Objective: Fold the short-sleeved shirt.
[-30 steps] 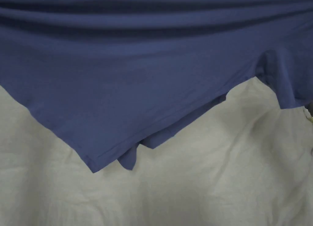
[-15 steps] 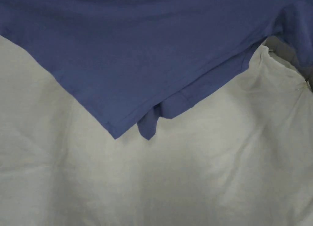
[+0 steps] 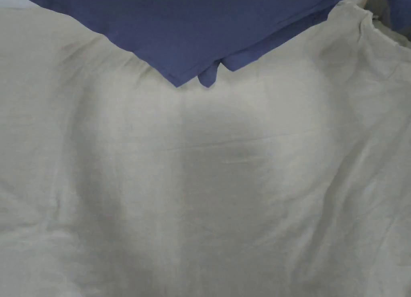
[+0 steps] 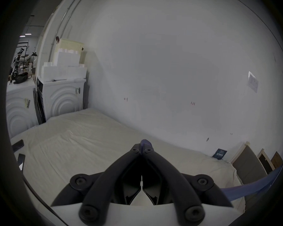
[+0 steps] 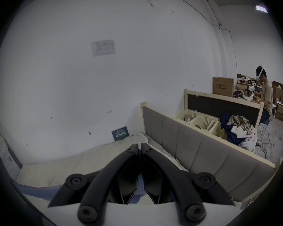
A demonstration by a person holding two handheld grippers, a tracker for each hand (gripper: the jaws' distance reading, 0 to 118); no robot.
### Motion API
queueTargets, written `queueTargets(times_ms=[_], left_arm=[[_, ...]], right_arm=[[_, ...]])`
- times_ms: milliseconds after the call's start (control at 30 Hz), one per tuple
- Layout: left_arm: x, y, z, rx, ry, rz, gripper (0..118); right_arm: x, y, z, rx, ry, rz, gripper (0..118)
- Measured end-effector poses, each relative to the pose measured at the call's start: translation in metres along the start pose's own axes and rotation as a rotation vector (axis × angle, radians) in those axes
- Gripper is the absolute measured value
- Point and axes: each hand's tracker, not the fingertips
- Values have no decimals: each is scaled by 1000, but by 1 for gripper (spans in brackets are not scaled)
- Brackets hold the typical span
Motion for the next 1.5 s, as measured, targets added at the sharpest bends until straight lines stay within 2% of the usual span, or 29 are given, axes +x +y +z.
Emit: queueTargets(times_ms=[100,267,533,700,867,1033,1167,1333,1367,1433,1467,1500], left_arm=[[-18,-29,-18,-75,10,21,0],[-52,-92,-18,-199,36,10,0],[-119,-216,45,-385,132,81,0],[-154,-272,89,-480,129,-3,0],[-190,-302,130,-514,141,-42,0],[-231,-321,175,-547,140,29,0],[-262,-336,196,-562,152,66,0],[-269,-351,205,-598,180,64,0],[-268,-352,204,-598,184,69,4],[-261,-351,204,-582,195,48,35],[-259,-348,203,-566,214,19,59],[-258,-344,203,-557,215,4,90]], right_arm=[[9,-41,-9,-83,1,12,2],[33,-130,-8,-226,-20,77,2],[113,-268,7,-465,-37,-1,2],[154,-330,54,-585,-8,-21,2],[197,-360,105,-620,50,-30,2],[231,-381,148,-671,103,-2,2],[245,-397,173,-696,123,8,2],[252,-413,182,-732,120,15,2],[251,-414,181,-735,120,10,2],[250,-414,182,-736,121,-1,3],[248,-412,182,-732,124,-1,7],[248,-409,182,-728,132,7,44]])
